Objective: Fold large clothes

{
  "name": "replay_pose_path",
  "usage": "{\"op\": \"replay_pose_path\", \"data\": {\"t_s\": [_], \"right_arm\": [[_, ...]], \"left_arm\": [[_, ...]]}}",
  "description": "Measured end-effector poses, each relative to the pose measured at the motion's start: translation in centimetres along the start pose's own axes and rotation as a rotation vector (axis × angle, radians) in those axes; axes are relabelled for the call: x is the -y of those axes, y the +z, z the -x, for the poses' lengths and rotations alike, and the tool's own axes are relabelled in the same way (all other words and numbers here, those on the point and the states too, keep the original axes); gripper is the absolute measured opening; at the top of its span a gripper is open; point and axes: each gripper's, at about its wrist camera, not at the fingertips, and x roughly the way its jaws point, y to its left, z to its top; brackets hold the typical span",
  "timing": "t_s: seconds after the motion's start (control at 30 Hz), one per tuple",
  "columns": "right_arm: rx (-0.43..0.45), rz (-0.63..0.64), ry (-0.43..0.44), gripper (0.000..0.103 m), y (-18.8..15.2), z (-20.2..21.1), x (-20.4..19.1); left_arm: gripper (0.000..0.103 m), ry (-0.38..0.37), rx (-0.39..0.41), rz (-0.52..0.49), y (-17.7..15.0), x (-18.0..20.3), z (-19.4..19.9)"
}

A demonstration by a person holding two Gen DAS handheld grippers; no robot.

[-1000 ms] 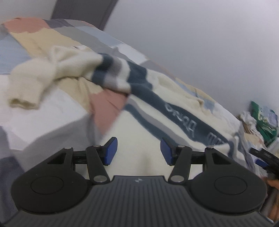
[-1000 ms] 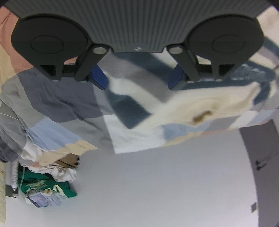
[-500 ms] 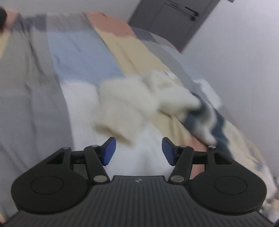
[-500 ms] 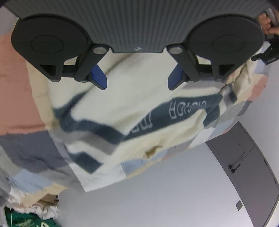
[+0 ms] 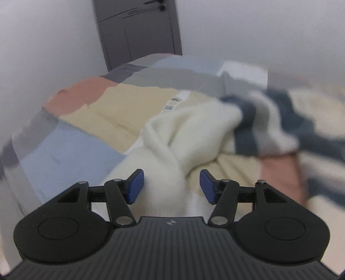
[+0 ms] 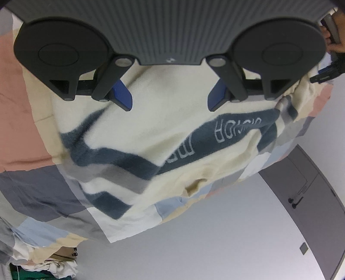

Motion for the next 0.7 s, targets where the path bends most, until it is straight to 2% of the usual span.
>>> {"op": "replay_pose_path", "data": {"t_s": [0.03,0.1,0.17,0.27,0.43,0.5,0.6,0.7], "right_arm": [[0.004,-0.001,0.005,0.078,0.1,-0.1,0.0],[0.009,0.004,0.006,0.078,0.1,-0.5,-0.1],[0.006,0.009,0.012,0.078,0.0,-1.0,-0.1],[-0.022,0.005,0.03,0.078,0.0,-2.0,0.0],[0.003,-0.03,0.067,0.078,0.6,-2.1,0.6],[0.022,-0.032,0.08,0.078,0.7,-1.8,0.7],[0.093,0.095,0.023,0.078,0.4,-0.9,-0.3],[0.116,0.123,0.041,0.078,0.4,0.0,-0.3]], "left_arm": [[0.049,0.02,-0.01,-0.04,0.2,0.3,-0.7],[0.027,0.052,-0.051,-0.093,0.2,0.2,-1.8],[0.016,0.036,-0.068,-0.102,0.9,-0.6,-1.8],[0.014,0.008,-0.053,-0.045,2.8,-2.5,0.2],[0.013,-0.064,0.003,0.068,6.8,-5.1,5.9],[0.013,-0.072,0.035,0.064,8.4,-4.6,8.6],[0.013,-0.104,0.094,0.025,10.7,-2.5,13.1],[0.013,-0.167,0.146,-0.013,12.5,0.8,17.5]]}}
